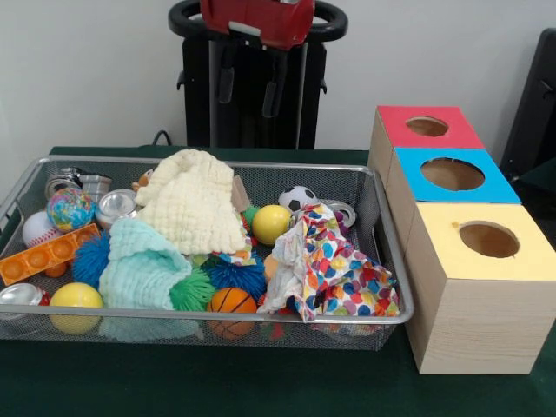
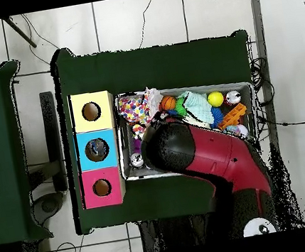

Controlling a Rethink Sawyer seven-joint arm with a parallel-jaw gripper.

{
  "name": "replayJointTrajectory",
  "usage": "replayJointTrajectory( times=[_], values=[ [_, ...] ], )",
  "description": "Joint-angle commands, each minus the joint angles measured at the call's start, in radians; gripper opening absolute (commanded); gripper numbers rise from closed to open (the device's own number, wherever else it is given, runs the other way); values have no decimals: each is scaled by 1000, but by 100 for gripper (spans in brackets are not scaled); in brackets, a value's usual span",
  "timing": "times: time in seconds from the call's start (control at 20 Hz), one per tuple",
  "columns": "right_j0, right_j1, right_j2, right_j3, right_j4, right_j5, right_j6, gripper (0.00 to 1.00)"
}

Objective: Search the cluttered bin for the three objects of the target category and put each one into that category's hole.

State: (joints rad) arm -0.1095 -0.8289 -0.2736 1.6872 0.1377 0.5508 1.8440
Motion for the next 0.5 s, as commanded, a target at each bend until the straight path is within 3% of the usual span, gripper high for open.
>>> replayJointTrajectory(
  times=[0.05,0.5],
  values=[
    [-60,-25,85,-58,-43,131,-19,100],
    [-52,-24,68,-120,-79,239,-3,100]
  ],
)
